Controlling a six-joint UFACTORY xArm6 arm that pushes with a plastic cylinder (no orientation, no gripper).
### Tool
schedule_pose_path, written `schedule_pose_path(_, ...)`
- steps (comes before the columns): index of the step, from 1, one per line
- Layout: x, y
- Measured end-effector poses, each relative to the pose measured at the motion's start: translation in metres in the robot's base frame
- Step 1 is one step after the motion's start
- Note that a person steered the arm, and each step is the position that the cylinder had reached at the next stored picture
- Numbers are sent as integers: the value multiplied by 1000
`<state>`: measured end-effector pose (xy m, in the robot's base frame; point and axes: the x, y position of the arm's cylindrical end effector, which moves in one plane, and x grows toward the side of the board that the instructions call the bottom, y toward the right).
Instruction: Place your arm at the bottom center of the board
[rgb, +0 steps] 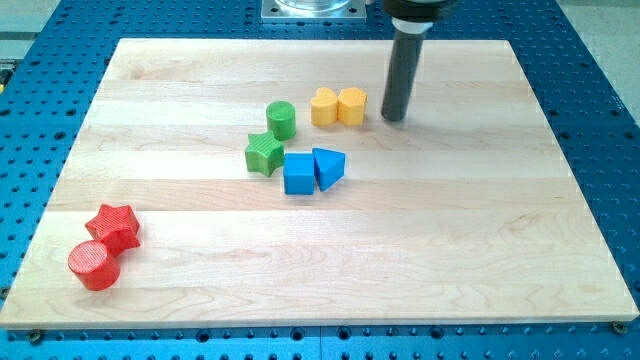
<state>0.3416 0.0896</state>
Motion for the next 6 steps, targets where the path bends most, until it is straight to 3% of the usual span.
schedule_pose_path(2,0,-36)
schedule_pose_path(3,29,2)
schedule_pose_path(4,165,21)
schedule_pose_path(5,266,-73)
schedule_pose_path(6,277,-109)
